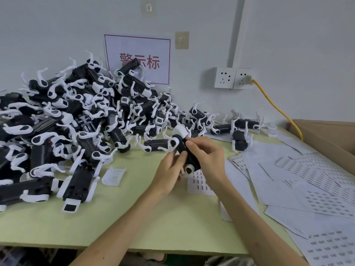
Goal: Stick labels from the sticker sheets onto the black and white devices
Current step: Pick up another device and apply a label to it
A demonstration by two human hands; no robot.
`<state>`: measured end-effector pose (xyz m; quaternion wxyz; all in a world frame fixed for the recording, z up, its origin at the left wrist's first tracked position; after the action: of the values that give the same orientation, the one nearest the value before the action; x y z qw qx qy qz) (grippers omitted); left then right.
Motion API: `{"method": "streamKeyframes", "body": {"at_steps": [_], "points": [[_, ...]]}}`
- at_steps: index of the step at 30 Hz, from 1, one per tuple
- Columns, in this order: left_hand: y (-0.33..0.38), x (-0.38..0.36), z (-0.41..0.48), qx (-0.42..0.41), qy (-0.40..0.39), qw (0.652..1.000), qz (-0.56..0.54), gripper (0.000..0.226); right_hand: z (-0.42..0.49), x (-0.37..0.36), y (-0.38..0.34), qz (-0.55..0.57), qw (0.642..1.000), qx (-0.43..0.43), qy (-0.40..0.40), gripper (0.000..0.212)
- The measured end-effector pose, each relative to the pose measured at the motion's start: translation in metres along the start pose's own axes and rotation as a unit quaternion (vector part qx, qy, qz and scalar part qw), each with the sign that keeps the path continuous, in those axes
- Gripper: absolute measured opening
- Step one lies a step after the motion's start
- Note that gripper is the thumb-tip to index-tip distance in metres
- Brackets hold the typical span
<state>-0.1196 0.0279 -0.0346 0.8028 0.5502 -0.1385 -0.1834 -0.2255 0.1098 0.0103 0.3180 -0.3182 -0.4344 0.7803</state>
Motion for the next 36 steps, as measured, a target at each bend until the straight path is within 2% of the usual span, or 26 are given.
{"method": "streamKeyframes", "body": {"at_steps": [2, 5, 7, 9, 11, 15, 18, 20, 22, 24, 25, 26, 28, 30, 34, 36], "points": [[-0.003, 0.003, 0.004, 0.022, 0.017, 0.999, -0.029, 0.023, -0.005, -0.011, -0.003, -0.068, 0.994, 0.054, -0.06, 0.022], [-0.012, 0.013, 0.012, 0.07, 0.06, 0.993, -0.077, 0.025, -0.02, -0.032, 0.007, -0.188, 0.962, 0.105, -0.167, 0.036], [-0.023, 0.018, 0.014, 0.122, 0.089, 0.982, -0.111, 0.028, -0.024, -0.038, 0.012, -0.195, 0.956, 0.106, -0.192, 0.039], [-0.035, 0.021, 0.014, 0.182, 0.11, 0.965, -0.155, 0.038, -0.025, -0.039, 0.013, -0.185, 0.958, 0.103, -0.194, 0.039], [-0.039, 0.026, 0.013, 0.227, 0.137, 0.949, -0.172, 0.05, -0.021, -0.036, 0.014, -0.143, 0.971, 0.059, -0.182, 0.034], [-0.04, 0.034, 0.013, 0.252, 0.187, 0.931, -0.185, 0.056, -0.004, -0.016, 0.016, -0.038, 0.992, -0.043, -0.109, 0.021], [-0.037, 0.032, 0.015, 0.25, 0.168, 0.933, -0.195, 0.054, 0.009, 0.009, 0.021, -0.095, 0.993, -0.059, -0.031, 0.018], [-0.034, 0.03, 0.015, 0.247, 0.146, 0.939, -0.189, 0.052, 0.015, 0.019, 0.026, -0.213, 0.976, -0.031, -0.026, 0.021], [-0.031, 0.029, 0.014, 0.236, 0.124, 0.948, -0.173, 0.047, 0.015, 0.02, 0.038, -0.361, 0.928, -0.022, -0.09, 0.034], [-0.028, 0.028, 0.012, 0.225, 0.1, 0.955, -0.165, 0.039, 0.01, 0.019, 0.053, -0.456, 0.874, -0.038, -0.163, 0.055], [-0.028, 0.028, 0.012, 0.224, 0.096, 0.955, -0.166, 0.035, 0.008, 0.016, 0.056, -0.469, 0.864, -0.033, -0.179, 0.057], [-0.027, 0.029, 0.012, 0.227, 0.099, 0.954, -0.171, 0.03, 0.007, 0.012, 0.055, -0.458, 0.871, -0.019, -0.176, 0.053], [-0.025, 0.03, 0.012, 0.236, 0.102, 0.948, -0.188, 0.023, 0.008, 0.007, 0.047, -0.396, 0.907, 0.006, -0.142, 0.037], [-0.023, 0.03, 0.012, 0.242, 0.096, 0.942, -0.212, 0.025, 0.008, 0.004, 0.045, -0.357, 0.924, 0.002, -0.14, 0.025], [-0.021, 0.021, 0.011, 0.263, 0.038, 0.936, -0.232, 0.033, 0.007, 0.004, 0.054, -0.37, 0.907, -0.034, -0.195, 0.02], [-0.02, 0.017, 0.009, 0.269, 0.021, 0.934, -0.233, 0.034, 0.011, 0.01, 0.052, -0.376, 0.906, -0.023, -0.192, 0.031]]}}
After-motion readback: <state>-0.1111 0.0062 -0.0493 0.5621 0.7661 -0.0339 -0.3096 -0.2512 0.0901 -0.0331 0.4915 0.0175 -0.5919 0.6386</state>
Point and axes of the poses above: each hand's wrist, its own z-axis towards the middle knuckle, its own x-axis out of the back of the hand, y = z × x, the point moved 9 cm from there along z, towards the middle knuckle, and after that the axes turned 14 degrees about y, right-handed, at the moved point
